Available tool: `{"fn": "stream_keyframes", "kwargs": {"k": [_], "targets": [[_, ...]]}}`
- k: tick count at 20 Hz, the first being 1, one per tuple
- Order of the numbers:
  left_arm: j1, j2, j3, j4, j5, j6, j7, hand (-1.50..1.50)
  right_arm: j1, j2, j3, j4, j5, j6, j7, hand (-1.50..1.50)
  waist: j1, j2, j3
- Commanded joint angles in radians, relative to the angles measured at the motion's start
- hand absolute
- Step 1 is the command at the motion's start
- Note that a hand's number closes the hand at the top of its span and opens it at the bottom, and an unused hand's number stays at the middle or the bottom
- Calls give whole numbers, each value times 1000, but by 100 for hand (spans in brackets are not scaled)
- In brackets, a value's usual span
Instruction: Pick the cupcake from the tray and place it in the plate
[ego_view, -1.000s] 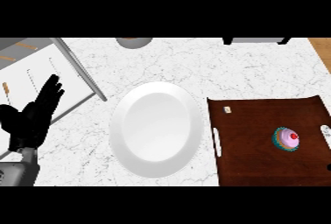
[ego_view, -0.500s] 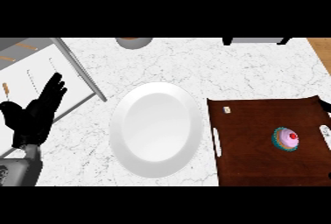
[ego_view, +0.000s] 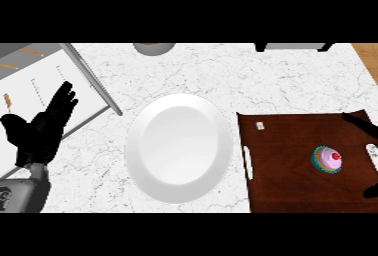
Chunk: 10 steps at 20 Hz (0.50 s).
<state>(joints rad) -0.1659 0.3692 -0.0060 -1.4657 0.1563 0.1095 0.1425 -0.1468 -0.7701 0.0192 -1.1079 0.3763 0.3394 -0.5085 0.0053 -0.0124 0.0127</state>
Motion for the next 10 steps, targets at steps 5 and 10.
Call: {"fn": "stream_keyframes", "kwargs": {"k": [5, 10], "targets": [[30, -49, -17, 34, 4, -38, 10, 0, -10, 6, 26, -57, 53, 59, 101, -150, -6, 12, -13], [-8, -65, -13, 22, -24, -17, 49, 0, -46, 78, 56, -41, 116, 25, 164, -150, -4, 13, -13]]}}
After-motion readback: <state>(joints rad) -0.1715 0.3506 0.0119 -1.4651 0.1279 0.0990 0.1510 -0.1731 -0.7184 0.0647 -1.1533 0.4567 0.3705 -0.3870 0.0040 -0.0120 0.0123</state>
